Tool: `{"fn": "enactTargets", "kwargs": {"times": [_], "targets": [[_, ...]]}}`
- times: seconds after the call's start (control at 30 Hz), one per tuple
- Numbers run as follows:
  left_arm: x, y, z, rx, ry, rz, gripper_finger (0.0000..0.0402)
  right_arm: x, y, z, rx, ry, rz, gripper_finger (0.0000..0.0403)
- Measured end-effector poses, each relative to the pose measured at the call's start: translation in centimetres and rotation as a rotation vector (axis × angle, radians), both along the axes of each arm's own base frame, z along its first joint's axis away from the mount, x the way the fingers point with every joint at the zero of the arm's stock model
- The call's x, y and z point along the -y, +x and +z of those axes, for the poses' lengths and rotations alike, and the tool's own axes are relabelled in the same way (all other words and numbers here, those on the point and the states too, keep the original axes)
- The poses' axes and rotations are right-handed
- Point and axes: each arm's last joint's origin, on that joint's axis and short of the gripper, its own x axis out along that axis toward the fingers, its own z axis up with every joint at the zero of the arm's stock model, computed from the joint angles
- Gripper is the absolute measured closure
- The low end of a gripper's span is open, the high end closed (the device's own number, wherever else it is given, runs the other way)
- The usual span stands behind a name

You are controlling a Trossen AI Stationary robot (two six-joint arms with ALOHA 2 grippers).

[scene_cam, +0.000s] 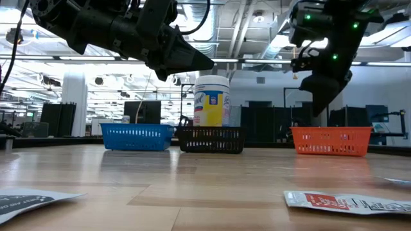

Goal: Pick & Place First Aid Supplies
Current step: Put the blue bandage into the blue bin

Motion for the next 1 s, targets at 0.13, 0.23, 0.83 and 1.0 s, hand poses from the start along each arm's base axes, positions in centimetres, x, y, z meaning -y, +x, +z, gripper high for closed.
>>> {"fn": "enactTargets", "kwargs": {"times": [0.13, 0.23, 0.83, 1.0], "targets": [[0.0, 0.0, 0.0, 0.001, 0.0, 0.0, 0.039, -0.3, 0.3, 0.1, 0.029, -0.001, 0.013, 0.029], [0.0, 0.0, 0.0, 0.003, -0.001, 0.0, 0.039, -0.6, 0.8, 0.1, 0.079, 0.024, 0.041, 0.029], [0.0, 0.0, 0.1, 0.008, -0.002, 0.0, 0.039, -10.3, 2.7, 1.0, 0.221, 0.391, 0.941, 0.029], [0.0, 0.0, 0.1, 0.009, -0.002, 0.0, 0.039, -13.4, 2.1, -0.2, 0.15, 0.448, 1.063, 0.0289]]}}
